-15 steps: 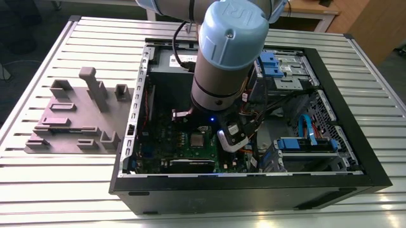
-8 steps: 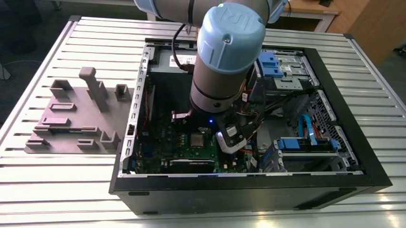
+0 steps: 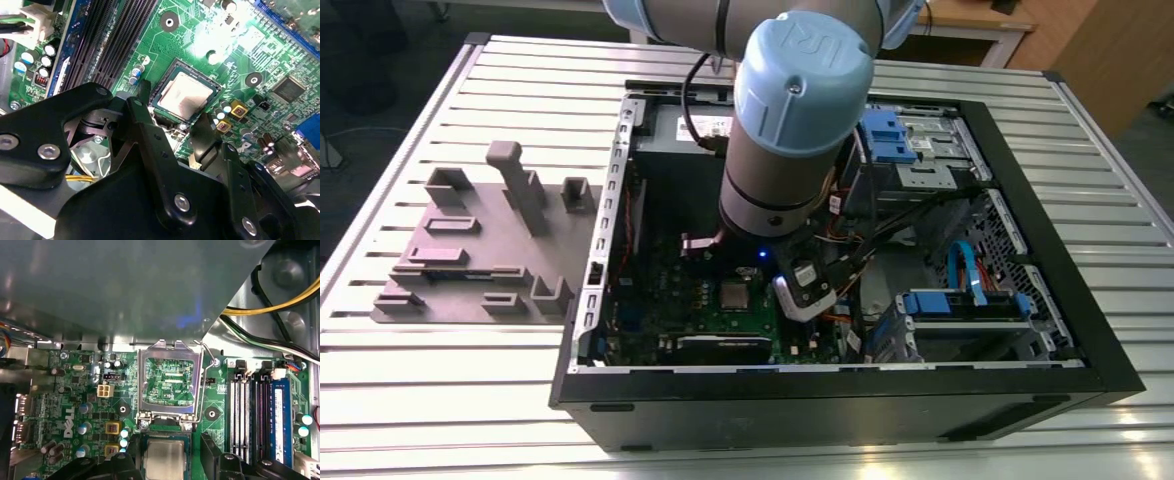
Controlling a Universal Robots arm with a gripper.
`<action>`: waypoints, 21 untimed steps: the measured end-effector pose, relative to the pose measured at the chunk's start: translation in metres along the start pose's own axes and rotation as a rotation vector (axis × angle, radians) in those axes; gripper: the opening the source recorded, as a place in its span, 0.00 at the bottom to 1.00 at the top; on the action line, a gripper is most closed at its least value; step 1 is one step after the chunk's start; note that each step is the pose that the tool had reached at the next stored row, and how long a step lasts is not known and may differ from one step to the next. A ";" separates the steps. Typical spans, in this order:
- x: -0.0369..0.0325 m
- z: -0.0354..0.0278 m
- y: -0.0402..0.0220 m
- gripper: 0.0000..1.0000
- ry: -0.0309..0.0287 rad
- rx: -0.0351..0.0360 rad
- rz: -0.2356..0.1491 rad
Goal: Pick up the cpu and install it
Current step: 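Place the cpu into insertion slot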
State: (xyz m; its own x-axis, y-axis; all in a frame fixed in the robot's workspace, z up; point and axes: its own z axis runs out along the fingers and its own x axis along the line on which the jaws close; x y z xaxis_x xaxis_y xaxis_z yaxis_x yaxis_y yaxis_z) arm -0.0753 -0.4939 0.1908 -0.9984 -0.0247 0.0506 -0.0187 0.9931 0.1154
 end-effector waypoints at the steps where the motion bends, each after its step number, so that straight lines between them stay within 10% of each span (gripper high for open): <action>1: 0.0000 0.0006 0.0000 0.59 -0.0001 -0.0001 0.000; 21: -0.0039 0.0052 -0.0001 0.59 0.0031 -0.0001 0.003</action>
State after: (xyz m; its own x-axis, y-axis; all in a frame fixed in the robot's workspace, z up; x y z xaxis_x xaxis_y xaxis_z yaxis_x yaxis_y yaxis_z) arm -0.0717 -0.4933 0.1854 -0.9983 -0.0224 0.0540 -0.0160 0.9932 0.1153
